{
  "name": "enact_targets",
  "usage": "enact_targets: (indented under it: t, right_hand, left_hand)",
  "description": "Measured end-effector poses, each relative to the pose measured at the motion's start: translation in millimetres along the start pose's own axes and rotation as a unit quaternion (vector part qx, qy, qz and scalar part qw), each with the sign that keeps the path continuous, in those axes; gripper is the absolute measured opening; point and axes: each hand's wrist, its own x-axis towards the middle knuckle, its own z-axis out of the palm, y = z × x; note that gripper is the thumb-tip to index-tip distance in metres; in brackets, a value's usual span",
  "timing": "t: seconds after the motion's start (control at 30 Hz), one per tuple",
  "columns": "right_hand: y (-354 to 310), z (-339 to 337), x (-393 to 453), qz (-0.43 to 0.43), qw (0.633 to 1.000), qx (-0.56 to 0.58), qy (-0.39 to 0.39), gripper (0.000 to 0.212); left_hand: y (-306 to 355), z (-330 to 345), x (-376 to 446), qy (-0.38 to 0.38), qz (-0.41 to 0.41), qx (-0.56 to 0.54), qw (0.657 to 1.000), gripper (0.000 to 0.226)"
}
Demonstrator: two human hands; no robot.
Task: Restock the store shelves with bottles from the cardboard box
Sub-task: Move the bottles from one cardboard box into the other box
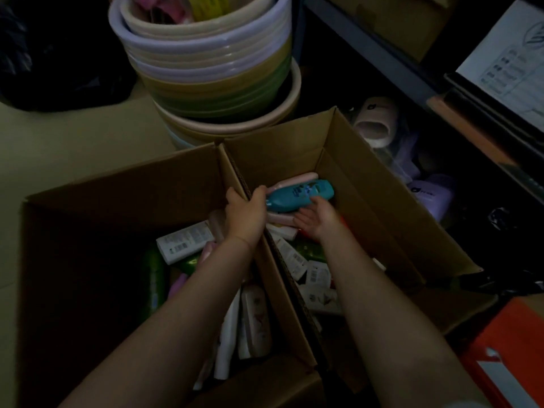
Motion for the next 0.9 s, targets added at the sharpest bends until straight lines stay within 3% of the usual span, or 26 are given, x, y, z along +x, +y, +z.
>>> enact_targets:
  t: [0.13, 0.3, 0.57, 0.7, 0.8, 0.9]
  right_hand:
    - [2.3, -2.6, 27.2, 0.006, 0.998, 0.063, 0.002, 0.062]
    - [5.7, 5.0, 60.8, -0.006, 0.987, 0.159, 0.005, 0.056]
    - [-3.2, 10.7, 90.7, 0.002, 0.99, 0.14, 0.029, 0.053]
    - [-4.0, 7.3, 90.3, 0.004, 0.991, 0.129, 0.019, 0.052]
    - [-3.1, 3.5, 79.7, 0.0, 0.991, 0.135, 0.0, 0.052]
    - [-9.5, -1.1, 56.8, -0.014, 0.989, 0.143, -0.035, 0.051]
  left_hand:
    - [-4.1, 8.6, 12.0, 0.054, 0.037, 0.037, 0.997, 0.065]
    - [-18.7, 5.0, 13.1, 0.069, 0.072, -0.015, 0.995, 0.078]
    - [-20.9, 10.5, 20.0, 0.064, 0.069, -0.026, 0.995, 0.092]
    - [-18.8, 12.5, 19.4, 0.067, 0.069, -0.034, 0.995, 0.088]
    - [-16.7, 12.3, 18.7, 0.065, 0.08, -0.013, 0.995, 0.071]
    - [-15.3, 10.9, 18.5, 0.06, 0.07, -0.008, 0.996, 0.084]
